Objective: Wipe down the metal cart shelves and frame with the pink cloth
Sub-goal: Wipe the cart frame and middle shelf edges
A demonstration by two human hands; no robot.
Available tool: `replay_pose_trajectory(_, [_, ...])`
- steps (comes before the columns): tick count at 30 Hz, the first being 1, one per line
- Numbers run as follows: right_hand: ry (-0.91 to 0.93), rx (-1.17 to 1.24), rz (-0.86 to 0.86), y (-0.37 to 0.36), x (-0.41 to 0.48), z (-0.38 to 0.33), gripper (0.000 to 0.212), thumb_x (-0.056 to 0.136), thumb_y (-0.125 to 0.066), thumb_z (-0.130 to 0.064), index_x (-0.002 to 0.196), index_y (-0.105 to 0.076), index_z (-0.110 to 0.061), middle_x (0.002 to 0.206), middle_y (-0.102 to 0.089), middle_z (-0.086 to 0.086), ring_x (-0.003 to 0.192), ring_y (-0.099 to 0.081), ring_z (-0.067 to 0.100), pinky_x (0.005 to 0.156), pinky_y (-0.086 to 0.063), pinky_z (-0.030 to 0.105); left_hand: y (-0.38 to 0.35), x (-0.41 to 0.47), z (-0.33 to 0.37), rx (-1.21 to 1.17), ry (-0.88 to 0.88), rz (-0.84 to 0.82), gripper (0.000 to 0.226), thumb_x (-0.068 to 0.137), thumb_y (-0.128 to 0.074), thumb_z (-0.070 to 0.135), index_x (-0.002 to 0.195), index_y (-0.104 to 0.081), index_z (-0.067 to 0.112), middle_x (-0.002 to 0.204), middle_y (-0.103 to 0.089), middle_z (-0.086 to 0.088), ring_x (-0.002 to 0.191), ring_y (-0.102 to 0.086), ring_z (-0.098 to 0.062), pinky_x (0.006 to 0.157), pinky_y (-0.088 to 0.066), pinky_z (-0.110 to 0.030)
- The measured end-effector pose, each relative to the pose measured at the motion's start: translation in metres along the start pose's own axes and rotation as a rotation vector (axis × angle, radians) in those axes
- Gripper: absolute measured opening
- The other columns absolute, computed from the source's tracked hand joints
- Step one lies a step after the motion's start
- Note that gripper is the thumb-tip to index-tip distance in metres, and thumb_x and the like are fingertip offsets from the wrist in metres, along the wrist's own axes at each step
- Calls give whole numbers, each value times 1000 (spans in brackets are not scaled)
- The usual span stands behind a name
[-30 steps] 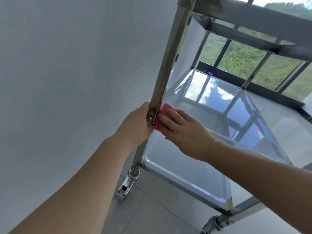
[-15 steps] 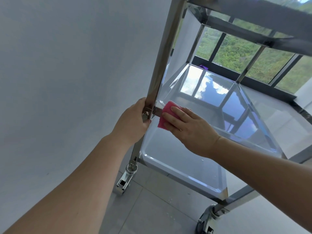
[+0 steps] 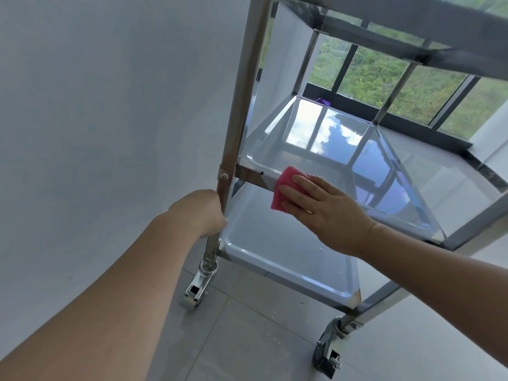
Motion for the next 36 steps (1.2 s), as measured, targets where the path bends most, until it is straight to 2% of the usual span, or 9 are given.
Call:
replay_pose_trajectory(2, [-1, -6, -9, 0, -9, 2, 46, 83, -58, -13, 129, -59, -12, 136, -55, 13, 130, -46, 38, 111, -27, 50, -7, -4, 8, 20, -21, -61, 16, 85, -61, 29, 84, -61, 12, 77, -60, -3, 75, -60, -19, 61, -45, -27])
replay_pose_trajectory(5, [-2, -15, -18, 2, -22, 5, 49, 80, -67, -13, 128, -59, -12, 136, -55, 12, 130, -46, 37, 111, -27, 51, -17, -12, 27, -8, -114, -146, 21, 87, -60, 28, 103, -64, 15, 97, -66, -2, 87, -62, -15, 74, -50, -26])
replay_pose_trajectory(9, [-13, -8, -38, 6, -39, 8, 52, 79, -66, -13, 130, -57, -12, 138, -54, 13, 130, -46, 38, 110, -32, 52, -23, -20, 49, -59, -204, -197, 36, 91, -56, 27, 126, -56, 18, 121, -61, 0, 102, -58, -15, 81, -43, -21])
replay_pose_trajectory(12, [-26, -20, -54, 7, -54, 10, 52, 79, -66, -13, 130, -58, -12, 137, -54, 12, 130, -46, 37, 110, -32, 51, -30, -20, 60, -71, -231, -235, 38, 91, -56, 28, 128, -54, 20, 123, -61, 0, 104, -58, -15, 84, -44, -22])
replay_pose_trajectory(18, [-65, -12, -56, 14, -78, 16, 51, 78, -75, -14, 126, -61, -13, 134, -57, 10, 128, -49, 35, 104, -43, 51, -44, -17, 79, -103, -279, -299, 36, 92, -56, 29, 128, -53, 22, 120, -60, 3, 102, -57, -13, 81, -42, -20])
replay_pose_trajectory(26, [-96, -20, -135, 17, -103, 19, 41, 83, -66, -13, 124, -63, -15, 132, -58, 9, 126, -50, 34, 103, -43, 50, -59, -14, 105, -74, -366, -363, 37, 94, -54, 29, 130, -51, 23, 124, -58, 4, 102, -56, -11, 83, -41, -19])
replay_pose_trajectory(36, [-209, -82, -293, 29, -150, 25, 27, 79, -68, -8, 105, -68, -16, 109, -61, 5, 108, -54, 32, 100, -45, 48, -76, -10, 128, -33, -449, -413, 39, 93, -53, 31, 130, -51, 22, 122, -59, 5, 103, -55, -12, 89, -41, -23])
Point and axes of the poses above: each hand's wrist, its own x-axis towards the middle knuckle, its own y-axis out of the back of the hand, z = x × y, the point moved 7 cm from there along x, towards the middle knuckle
